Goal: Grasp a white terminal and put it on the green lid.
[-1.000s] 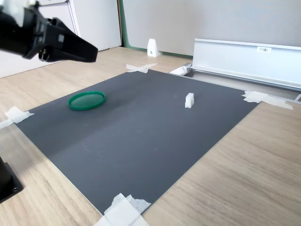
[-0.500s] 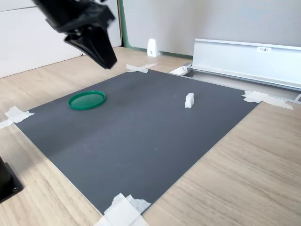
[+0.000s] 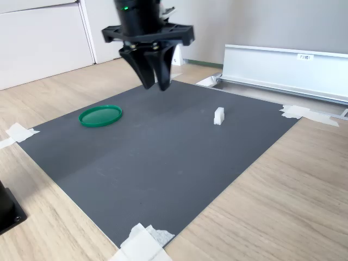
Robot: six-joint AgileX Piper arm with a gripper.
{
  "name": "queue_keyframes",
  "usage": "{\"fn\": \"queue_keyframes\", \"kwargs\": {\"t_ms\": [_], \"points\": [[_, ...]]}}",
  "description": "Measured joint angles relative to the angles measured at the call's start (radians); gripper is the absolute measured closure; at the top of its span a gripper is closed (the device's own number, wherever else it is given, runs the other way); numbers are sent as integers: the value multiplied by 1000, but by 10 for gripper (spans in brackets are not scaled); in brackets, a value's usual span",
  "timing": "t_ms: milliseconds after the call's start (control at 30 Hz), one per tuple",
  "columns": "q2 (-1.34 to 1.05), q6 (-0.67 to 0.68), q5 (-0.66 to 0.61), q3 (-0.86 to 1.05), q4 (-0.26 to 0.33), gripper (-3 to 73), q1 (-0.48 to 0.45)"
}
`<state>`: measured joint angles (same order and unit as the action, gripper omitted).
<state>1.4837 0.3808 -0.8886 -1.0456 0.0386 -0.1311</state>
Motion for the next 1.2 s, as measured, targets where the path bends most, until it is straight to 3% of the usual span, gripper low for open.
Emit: {"fn": "queue_keyframes", "kwargs": {"t_ms": [100, 233, 467, 1200], "points": [[62, 5, -28, -67, -22, 119, 0], [135, 27, -56, -135, -32, 80, -17], [231, 118, -50, -190, -28, 77, -105], [481, 188, -5, -314, -28, 79, -108]]}}
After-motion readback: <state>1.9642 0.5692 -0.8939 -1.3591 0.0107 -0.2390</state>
